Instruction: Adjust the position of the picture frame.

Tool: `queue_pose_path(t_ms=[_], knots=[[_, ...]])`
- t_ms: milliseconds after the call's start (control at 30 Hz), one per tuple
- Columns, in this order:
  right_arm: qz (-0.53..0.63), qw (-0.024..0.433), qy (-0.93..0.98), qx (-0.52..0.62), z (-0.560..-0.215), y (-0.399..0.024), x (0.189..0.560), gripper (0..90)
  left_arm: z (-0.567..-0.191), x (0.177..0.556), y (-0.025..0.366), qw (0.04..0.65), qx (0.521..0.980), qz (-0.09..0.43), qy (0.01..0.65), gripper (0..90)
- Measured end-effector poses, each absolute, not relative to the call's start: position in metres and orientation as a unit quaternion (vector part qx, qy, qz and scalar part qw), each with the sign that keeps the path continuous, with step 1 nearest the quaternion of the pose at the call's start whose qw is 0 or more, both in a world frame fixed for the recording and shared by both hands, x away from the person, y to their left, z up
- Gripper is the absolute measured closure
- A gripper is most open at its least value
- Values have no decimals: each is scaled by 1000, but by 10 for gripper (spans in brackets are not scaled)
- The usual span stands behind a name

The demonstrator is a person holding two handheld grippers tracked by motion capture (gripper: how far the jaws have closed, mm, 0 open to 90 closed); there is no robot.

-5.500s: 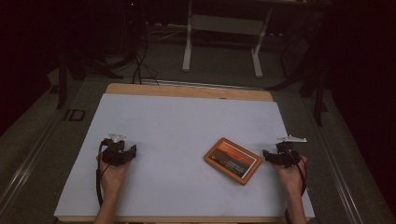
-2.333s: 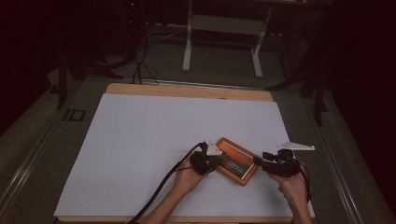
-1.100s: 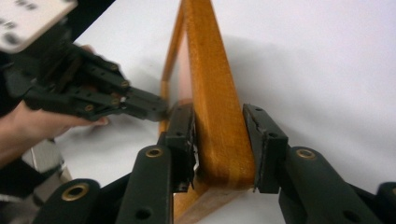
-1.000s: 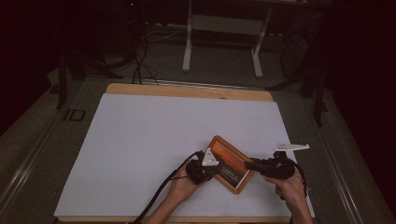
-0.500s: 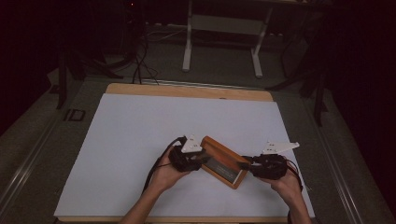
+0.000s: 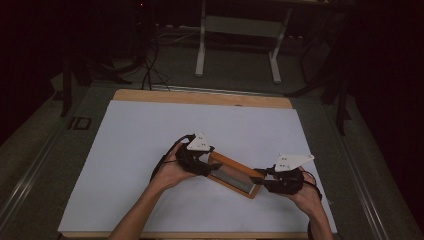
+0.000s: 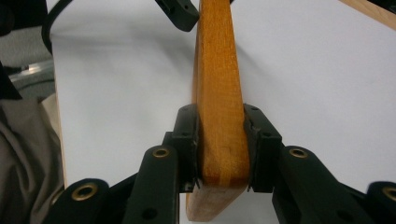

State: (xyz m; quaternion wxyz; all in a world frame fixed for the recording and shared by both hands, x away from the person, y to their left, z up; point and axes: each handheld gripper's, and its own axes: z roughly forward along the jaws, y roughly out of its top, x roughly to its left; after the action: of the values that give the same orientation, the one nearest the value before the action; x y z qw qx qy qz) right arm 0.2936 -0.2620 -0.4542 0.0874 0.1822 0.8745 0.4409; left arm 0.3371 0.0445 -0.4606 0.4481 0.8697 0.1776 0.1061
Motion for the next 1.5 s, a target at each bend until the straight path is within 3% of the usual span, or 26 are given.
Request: queue_pose_path(t_ms=[200, 433, 733, 1033, 1233, 1500], knots=[[440, 92, 879, 161, -454, -258, 297, 698, -451, 337, 38, 440, 879, 111, 147, 335], [429, 98, 888, 134, -449, -251, 299, 698, -443, 332, 28, 432, 889, 101, 115, 433], [394, 111, 907, 94, -430, -235, 304, 698, -435, 324, 13, 410, 902, 116, 66, 492], [361, 105, 925, 51, -410, -215, 313, 693, -433, 320, 27, 403, 905, 133, 44, 578], [373, 96, 921, 47, -399, -204, 320, 611, -436, 307, 42, 410, 900, 145, 34, 684], [413, 119, 900, 75, -393, -202, 327, 474, -440, 305, 69, 447, 879, 148, 80, 690]])
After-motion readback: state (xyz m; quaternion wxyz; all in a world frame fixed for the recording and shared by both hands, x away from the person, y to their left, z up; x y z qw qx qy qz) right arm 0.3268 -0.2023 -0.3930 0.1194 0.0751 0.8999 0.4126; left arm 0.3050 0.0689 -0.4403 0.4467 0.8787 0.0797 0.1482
